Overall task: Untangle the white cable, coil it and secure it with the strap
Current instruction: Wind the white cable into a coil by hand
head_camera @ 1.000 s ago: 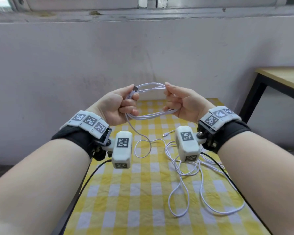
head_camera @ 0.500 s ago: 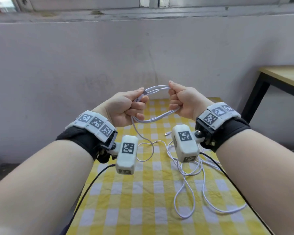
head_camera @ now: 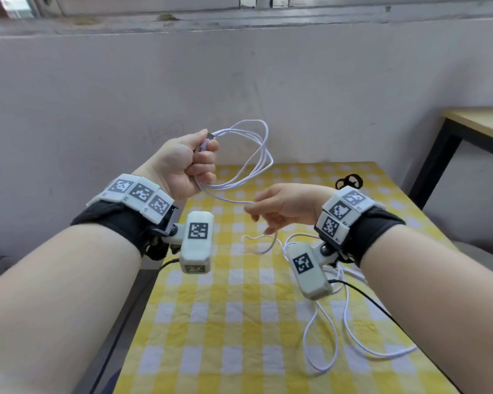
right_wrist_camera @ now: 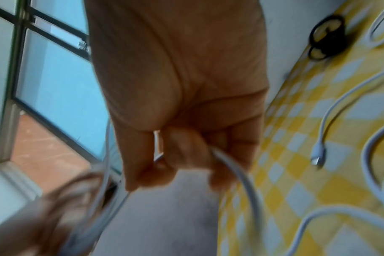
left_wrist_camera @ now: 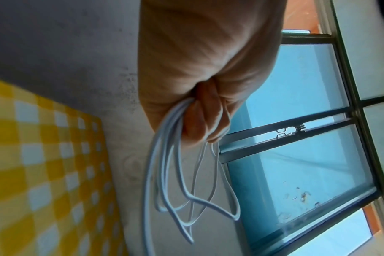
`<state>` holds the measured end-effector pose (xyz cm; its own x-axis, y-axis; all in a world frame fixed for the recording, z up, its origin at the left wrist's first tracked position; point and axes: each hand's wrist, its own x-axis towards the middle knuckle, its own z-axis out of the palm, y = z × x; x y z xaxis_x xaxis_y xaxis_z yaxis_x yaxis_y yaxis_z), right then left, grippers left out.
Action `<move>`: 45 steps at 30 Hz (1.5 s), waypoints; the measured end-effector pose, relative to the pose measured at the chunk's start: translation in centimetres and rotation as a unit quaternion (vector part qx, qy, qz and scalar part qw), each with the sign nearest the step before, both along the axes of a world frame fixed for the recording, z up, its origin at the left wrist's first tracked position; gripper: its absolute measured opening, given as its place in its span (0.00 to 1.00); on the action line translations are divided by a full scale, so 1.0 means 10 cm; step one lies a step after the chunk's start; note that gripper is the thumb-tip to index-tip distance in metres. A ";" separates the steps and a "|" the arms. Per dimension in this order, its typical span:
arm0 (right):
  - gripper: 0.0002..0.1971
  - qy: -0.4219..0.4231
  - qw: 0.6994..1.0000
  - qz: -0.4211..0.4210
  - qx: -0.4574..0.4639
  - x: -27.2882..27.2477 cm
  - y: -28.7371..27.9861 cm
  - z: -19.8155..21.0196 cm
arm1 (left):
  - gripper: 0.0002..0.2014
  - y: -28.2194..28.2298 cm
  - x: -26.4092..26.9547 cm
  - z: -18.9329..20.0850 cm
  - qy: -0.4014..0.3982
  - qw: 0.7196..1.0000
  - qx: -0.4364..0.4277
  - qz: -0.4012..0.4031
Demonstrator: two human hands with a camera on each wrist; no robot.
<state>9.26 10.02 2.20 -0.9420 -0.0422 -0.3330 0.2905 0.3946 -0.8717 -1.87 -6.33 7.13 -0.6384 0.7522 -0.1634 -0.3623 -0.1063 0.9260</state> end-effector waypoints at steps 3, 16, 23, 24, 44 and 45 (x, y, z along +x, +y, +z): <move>0.15 0.023 0.994 -0.103 0.011 0.02 0.20 0.03 | 0.21 -0.11 -0.10 -0.05 0.031 0.998 -0.050 0.022; 0.24 -0.025 0.897 -0.421 0.132 0.14 0.77 0.01 | 0.20 -0.44 -0.33 -0.16 0.078 0.984 -0.144 0.067; 0.15 0.059 0.890 -0.437 -0.116 -0.12 0.42 0.14 | 0.19 -0.21 -0.14 -0.24 0.136 0.968 -0.208 0.040; 0.15 0.064 0.888 -0.430 -0.147 -0.13 0.36 0.17 | 0.19 -0.19 -0.12 -0.26 0.144 0.965 -0.216 0.036; 0.09 0.251 0.948 -0.185 -0.062 -0.16 -0.26 0.09 | 0.16 0.18 0.18 -0.37 0.079 0.995 -0.057 0.019; 0.09 0.251 0.948 -0.187 -0.062 -0.16 -0.26 0.09 | 0.16 0.18 0.18 -0.37 0.080 0.995 -0.059 0.017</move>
<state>7.68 7.46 3.06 -0.9371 0.3168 0.1469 -0.0741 0.2308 -0.9702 -0.10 -4.57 3.46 -0.6880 0.7114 -0.1433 -0.2078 -0.0041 0.9782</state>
